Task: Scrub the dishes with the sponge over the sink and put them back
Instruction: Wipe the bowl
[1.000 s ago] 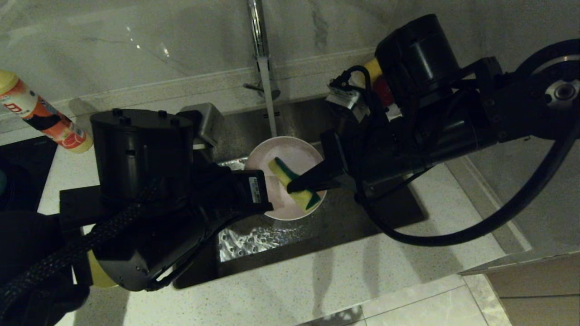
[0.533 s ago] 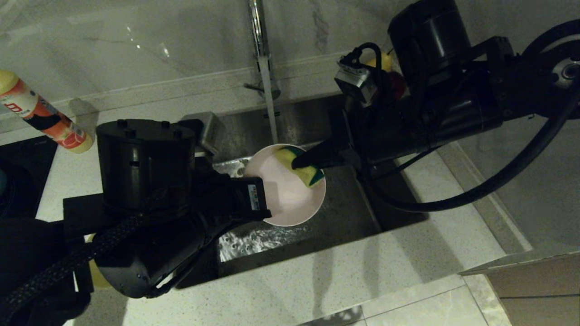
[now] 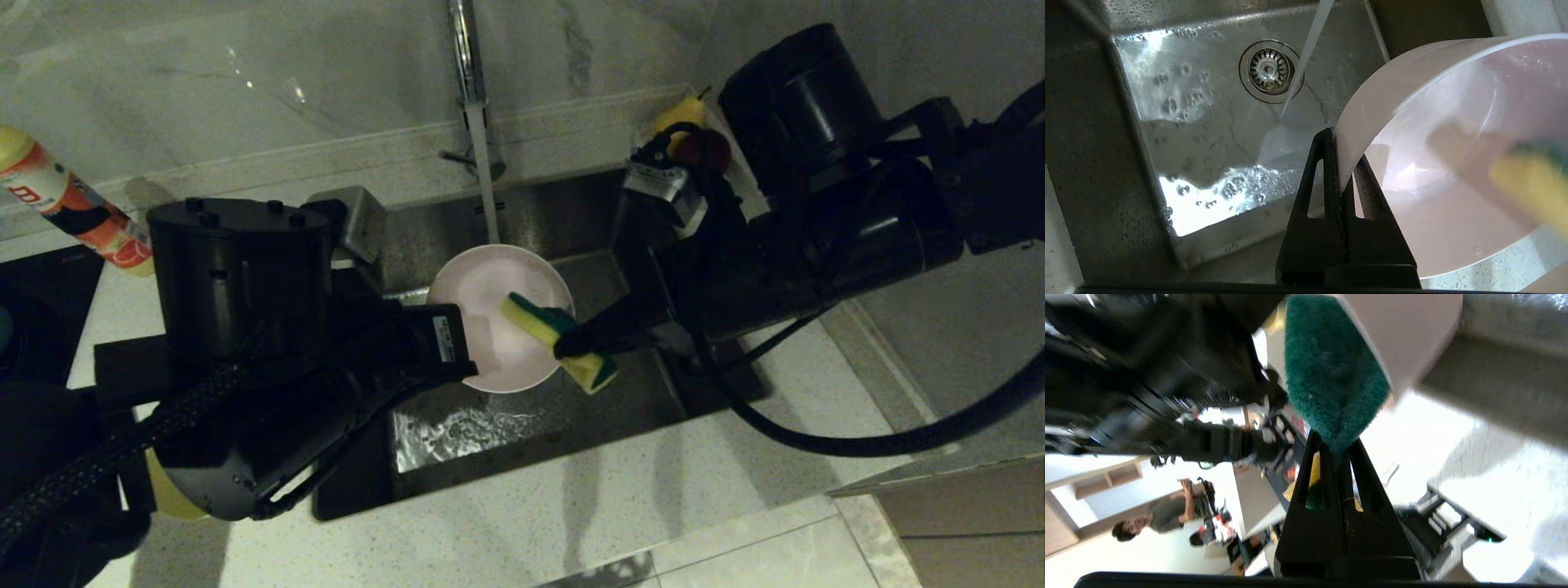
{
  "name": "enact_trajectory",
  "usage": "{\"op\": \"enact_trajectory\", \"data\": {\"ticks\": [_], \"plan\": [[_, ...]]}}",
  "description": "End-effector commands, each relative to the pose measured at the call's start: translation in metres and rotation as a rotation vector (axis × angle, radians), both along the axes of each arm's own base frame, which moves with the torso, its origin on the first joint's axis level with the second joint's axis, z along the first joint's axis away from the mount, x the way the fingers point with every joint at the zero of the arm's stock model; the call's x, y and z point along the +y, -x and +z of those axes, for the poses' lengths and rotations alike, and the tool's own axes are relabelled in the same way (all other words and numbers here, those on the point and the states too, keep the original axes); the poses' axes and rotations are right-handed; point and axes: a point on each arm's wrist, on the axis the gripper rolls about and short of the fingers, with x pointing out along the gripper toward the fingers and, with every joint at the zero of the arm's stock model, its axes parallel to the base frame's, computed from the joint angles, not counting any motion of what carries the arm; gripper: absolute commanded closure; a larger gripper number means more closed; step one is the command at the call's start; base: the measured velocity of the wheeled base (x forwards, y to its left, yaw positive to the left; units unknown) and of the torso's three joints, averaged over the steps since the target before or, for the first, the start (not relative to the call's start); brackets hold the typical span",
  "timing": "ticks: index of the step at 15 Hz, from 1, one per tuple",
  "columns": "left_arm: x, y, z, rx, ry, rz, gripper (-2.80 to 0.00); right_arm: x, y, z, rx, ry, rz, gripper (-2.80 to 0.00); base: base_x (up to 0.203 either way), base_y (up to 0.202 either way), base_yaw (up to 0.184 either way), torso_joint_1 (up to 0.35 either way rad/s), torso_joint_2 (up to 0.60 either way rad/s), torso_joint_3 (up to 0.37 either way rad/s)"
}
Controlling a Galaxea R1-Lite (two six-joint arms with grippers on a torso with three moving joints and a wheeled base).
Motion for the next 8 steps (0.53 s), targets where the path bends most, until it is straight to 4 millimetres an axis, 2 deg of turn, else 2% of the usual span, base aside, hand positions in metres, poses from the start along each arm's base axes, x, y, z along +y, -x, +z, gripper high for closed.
{"op": "enact_trajectory", "data": {"ticks": [1,8], "plan": [[0.000,0.000,0.000,-0.001,0.008,0.005,0.00,-0.003,0.004,-0.004,0.019,0.009,0.005,0.00,0.000,0.000,0.000,0.000,0.00,0.000],[-0.001,-0.001,0.003,-0.037,0.047,0.005,0.00,0.032,-0.004,-0.015,0.006,-0.012,0.059,0.00,0.000,0.000,0.000,0.000,0.00,0.000]]}}
